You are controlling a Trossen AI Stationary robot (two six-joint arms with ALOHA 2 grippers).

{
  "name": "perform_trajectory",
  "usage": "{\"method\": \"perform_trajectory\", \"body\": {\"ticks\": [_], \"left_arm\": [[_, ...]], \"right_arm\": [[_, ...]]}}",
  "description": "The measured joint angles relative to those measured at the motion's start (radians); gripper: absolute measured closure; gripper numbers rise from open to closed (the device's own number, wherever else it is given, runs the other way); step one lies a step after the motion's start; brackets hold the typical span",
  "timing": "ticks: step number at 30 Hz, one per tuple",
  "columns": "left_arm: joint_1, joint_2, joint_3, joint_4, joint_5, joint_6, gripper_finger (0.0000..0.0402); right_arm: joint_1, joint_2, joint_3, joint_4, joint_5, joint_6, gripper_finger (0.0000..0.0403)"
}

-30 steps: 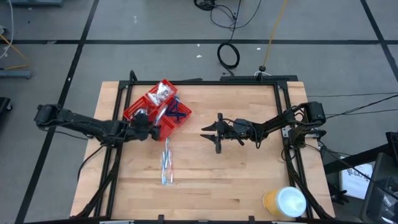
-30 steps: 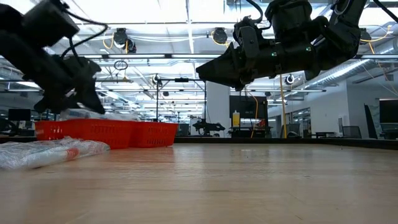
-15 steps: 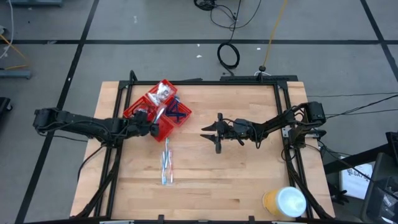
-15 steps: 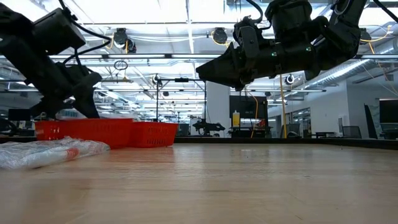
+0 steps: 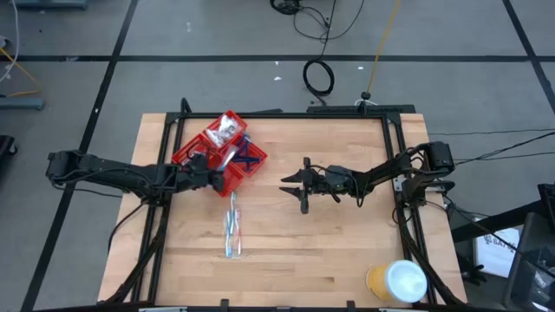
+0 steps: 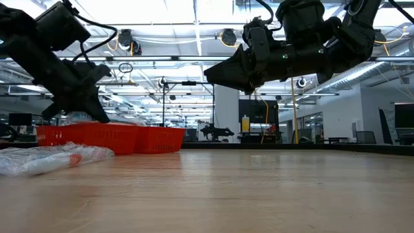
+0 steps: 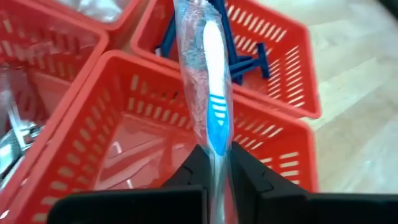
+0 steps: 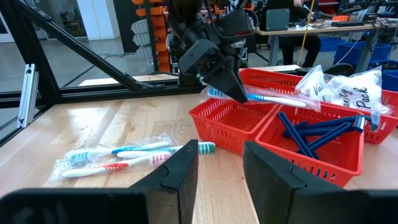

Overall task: Pick & Place Travel size toiletries
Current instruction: Put the left blue toothbrush into the vertical left red bin

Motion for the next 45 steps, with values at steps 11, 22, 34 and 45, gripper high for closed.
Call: {"method": "perform_trajectory", "body": {"ticks": [11,22,34,45], "left_arm": [[-0.142,-0.085,0.000,0.204,-0.273,0.085,0.0386],[-0.603,0.162,0.000,0.208,-1.095,-0.379,0.0386],[-0.498,0.597,-0.002,0.536,-1.109,-0.595,0.0372],[-0.458,0.650,-0.002,0.566,-1.090,-0.712,0.0368]], "right_arm": [[0.000,0.000,0.000,-0.009,0.000,0.000,0.0287],[0.000,-0.001,0.000,-0.027,0.000,-0.003,0.0287],[0.000,-0.001,0.000,-0.021,0.000,0.000,0.0287],[0.001,-0.001,0.000,-0.022,0.000,0.000,0.0287]]}}
